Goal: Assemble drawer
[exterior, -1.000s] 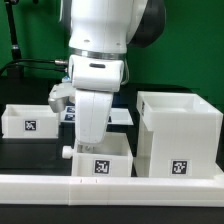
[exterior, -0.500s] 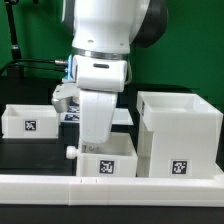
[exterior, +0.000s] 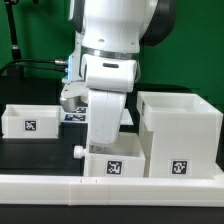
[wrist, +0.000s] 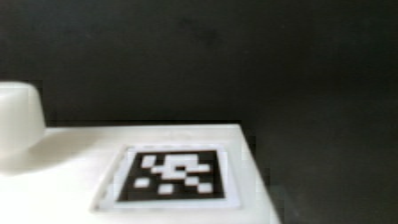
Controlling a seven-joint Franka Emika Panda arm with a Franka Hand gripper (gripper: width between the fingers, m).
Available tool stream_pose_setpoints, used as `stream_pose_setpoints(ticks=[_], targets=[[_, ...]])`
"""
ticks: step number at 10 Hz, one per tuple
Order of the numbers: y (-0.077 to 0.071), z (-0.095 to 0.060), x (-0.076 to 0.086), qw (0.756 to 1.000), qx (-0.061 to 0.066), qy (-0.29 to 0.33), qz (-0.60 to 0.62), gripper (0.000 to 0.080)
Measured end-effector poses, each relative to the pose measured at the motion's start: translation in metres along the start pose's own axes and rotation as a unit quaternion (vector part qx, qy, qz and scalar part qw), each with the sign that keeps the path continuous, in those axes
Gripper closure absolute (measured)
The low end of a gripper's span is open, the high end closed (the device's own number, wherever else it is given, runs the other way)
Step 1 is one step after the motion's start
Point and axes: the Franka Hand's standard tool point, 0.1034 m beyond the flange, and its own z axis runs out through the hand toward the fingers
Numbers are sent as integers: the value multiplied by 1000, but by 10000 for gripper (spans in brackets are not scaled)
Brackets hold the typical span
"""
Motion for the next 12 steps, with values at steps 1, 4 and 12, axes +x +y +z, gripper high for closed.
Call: stream_pose_setpoints(ticks=[1, 4, 12], targets=[[0, 0, 0, 1000, 0, 0, 0, 755], [0, -1, 2, 1000, 7, -2, -3, 755], [-6, 1, 5, 1000, 23, -3, -20, 755]])
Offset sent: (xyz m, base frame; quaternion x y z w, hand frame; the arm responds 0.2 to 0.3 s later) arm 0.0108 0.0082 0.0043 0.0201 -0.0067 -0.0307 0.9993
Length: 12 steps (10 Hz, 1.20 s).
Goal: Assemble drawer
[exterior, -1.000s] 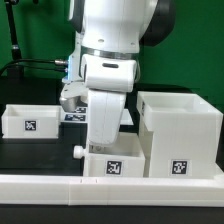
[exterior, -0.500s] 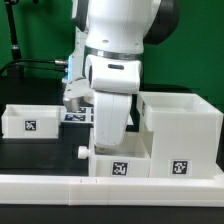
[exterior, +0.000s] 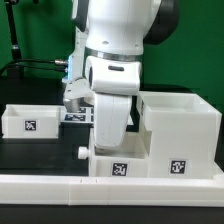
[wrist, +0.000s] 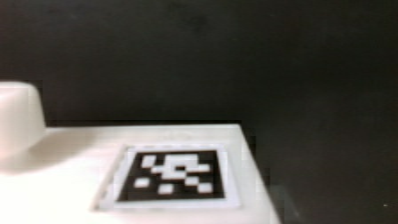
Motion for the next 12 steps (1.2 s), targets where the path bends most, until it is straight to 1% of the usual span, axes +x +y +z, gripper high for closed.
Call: stream_pose_setpoints(ticks=[2, 3, 4, 7, 8, 12], targets=[[0, 2, 1, 1000, 0, 1, 3, 755], [-1, 4, 1, 1000, 2, 0, 7, 755], [0, 4, 1, 1000, 9, -2, 7, 755], [1, 5, 2, 1000, 5, -1, 13, 755], [1, 4, 1, 1000, 10, -2, 14, 755], [3, 4, 3, 999, 2, -1, 40, 755]])
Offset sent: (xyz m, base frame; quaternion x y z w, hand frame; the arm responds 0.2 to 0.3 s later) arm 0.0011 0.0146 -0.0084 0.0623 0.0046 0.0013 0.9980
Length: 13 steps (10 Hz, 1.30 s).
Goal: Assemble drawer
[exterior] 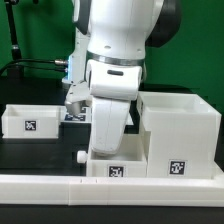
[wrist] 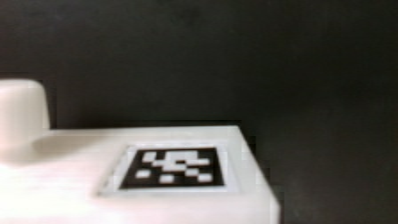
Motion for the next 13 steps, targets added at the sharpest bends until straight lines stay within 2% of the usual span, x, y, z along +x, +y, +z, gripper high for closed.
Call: stream_pose_setpoints(ticks=[4, 6, 11, 13], targets=[[0, 0, -2, 1000, 0, 0, 2, 755], [-2, 3, 4, 1000, -13, 6, -2, 755], [-2, 2, 12, 1000, -15, 6, 8, 755], [-1, 2, 13, 1000, -24, 9, 8, 755]])
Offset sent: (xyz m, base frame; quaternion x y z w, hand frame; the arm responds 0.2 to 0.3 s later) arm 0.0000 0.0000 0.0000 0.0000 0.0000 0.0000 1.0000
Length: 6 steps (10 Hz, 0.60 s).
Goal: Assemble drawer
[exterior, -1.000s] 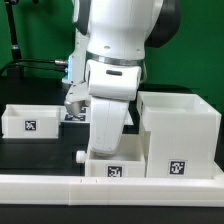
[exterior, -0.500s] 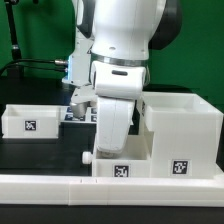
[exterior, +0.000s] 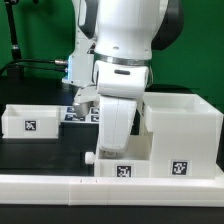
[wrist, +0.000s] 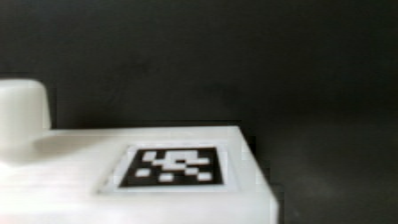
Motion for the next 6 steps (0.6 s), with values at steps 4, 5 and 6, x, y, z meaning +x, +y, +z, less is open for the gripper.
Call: stream_pose_setpoints(ticks=[4, 5, 6], targets=[[2, 0, 1, 1000, -2, -4, -13, 755], [3, -1, 1, 1000, 2, -9, -19, 755], [4, -1, 0, 1000, 5, -13, -22, 755]])
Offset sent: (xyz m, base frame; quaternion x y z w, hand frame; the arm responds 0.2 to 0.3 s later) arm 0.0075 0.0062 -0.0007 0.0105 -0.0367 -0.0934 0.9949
